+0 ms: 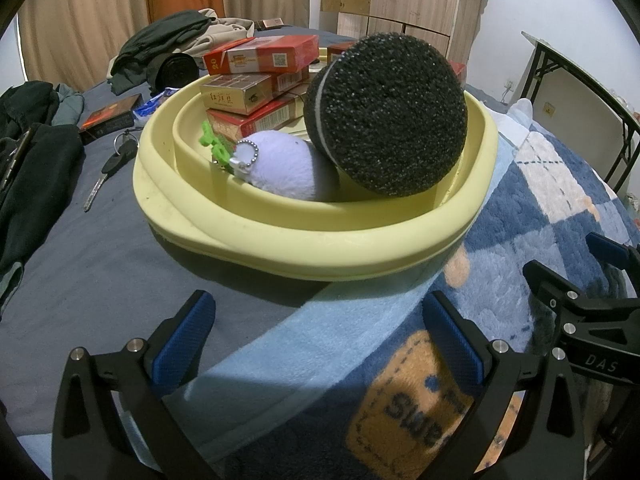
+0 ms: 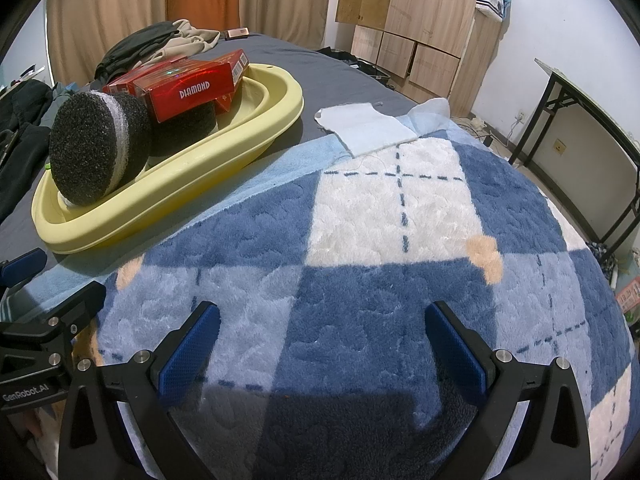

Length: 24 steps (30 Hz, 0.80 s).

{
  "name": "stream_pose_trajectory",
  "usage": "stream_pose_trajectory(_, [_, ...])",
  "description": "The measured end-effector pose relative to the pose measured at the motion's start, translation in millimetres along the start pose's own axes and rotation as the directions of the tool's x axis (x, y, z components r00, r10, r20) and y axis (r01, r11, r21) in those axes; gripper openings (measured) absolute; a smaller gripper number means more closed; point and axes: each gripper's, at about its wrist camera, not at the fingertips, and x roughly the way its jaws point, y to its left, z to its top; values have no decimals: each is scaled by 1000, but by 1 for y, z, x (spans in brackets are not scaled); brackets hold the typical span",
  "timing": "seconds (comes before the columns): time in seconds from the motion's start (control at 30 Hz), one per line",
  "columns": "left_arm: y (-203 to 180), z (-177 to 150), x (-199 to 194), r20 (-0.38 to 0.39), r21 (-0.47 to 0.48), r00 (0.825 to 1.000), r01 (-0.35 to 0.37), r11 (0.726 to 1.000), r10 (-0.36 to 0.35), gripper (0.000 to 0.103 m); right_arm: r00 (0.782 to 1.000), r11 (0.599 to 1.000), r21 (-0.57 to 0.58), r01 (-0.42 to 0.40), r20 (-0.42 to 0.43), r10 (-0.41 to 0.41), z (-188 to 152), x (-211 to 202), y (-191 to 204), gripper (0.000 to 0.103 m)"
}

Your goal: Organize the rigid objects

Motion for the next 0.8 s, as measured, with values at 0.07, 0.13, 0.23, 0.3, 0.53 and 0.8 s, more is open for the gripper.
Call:
stream_pose_trajectory(0.07, [0,0,0,0,1,1000,-1,1000,1,103,1000,1000,0,0,0,0,0,0,0,103])
stream_pose_trajectory(0.13, [0,0,0,1,3,1000,-5,1000,5,103,1000,1000,0,0,0,0,0,0,0,103])
stream_pose_trajectory(0.23, [1,1,0,0,3,1000,-6,1000,6,103,1000,1000,0,0,0,0,0,0,0,103])
stream_pose_trajectory(0.3, [2,1,0,0,3,1000,-6,1000,6,103,1000,1000,0,0,0,0,0,0,0,103])
stream_pose_trajectory(0.53, [0,0,0,0,3,1000,-6,1000,6,103,1000,1000,0,0,0,0,0,0,0,103])
stream_pose_trajectory(0.8, [0,0,0,0,3,1000,-6,1000,6,103,1000,1000,0,0,0,0,0,0,0,103])
